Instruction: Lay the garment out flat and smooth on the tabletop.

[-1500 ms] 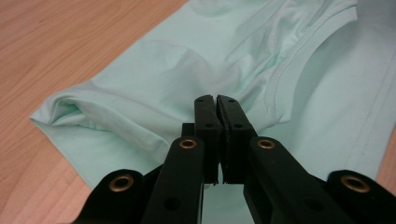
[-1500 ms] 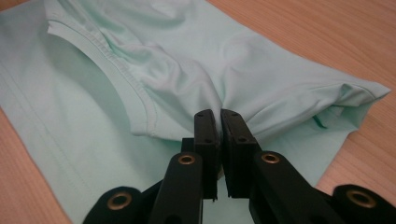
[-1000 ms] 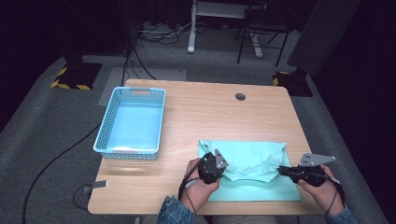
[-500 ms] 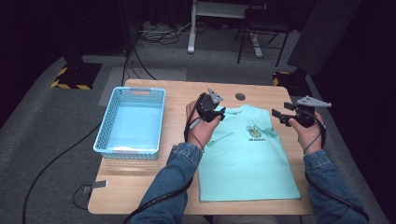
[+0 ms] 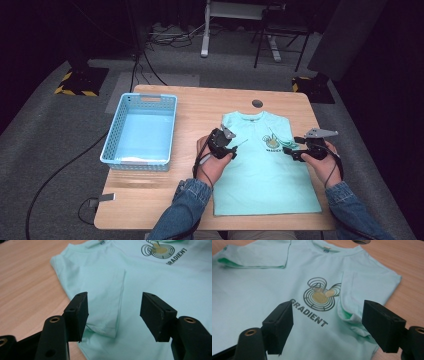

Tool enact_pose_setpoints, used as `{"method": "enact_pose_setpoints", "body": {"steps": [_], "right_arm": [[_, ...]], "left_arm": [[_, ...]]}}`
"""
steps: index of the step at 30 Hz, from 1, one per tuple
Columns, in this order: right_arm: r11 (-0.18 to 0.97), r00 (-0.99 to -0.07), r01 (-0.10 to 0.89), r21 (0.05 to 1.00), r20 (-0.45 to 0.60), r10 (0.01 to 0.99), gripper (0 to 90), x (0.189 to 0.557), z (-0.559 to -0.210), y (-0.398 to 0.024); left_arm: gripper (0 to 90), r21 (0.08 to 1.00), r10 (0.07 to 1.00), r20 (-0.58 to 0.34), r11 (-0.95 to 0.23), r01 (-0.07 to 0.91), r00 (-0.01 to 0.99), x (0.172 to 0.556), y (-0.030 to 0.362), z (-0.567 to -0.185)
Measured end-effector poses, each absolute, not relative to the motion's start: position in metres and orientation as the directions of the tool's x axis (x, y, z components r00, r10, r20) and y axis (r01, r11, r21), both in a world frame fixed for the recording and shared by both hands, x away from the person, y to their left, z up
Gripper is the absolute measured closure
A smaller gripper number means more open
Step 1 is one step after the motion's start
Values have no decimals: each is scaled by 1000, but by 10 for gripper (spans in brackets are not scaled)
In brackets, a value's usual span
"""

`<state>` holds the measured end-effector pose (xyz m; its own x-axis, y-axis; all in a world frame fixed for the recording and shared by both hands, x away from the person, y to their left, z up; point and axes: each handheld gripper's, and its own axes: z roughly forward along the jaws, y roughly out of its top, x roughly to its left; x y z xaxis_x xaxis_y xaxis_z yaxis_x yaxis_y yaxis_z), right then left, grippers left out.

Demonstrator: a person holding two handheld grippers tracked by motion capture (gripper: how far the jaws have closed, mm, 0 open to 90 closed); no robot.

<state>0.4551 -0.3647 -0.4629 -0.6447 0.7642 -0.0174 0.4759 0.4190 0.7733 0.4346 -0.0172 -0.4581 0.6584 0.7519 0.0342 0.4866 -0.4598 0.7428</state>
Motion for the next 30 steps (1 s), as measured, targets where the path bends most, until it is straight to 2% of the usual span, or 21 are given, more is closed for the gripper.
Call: {"method": "enact_pose_setpoints", "body": {"steps": [11,15,30], "right_arm": [[503,-670,517,692,-38,741,239,455,-494,-375],[491,-667,539,684,-9,745,231,450,-497,-379],[457,-627,560,691,-7,779,244,411,-498,-393]], "left_arm": [[380,703,731,4,-488,517,683,421,-22,-487],[358,684,731,6,-501,530,683,421,-20,-497],[345,728,698,-5,-488,481,716,404,-20,-504]]}}
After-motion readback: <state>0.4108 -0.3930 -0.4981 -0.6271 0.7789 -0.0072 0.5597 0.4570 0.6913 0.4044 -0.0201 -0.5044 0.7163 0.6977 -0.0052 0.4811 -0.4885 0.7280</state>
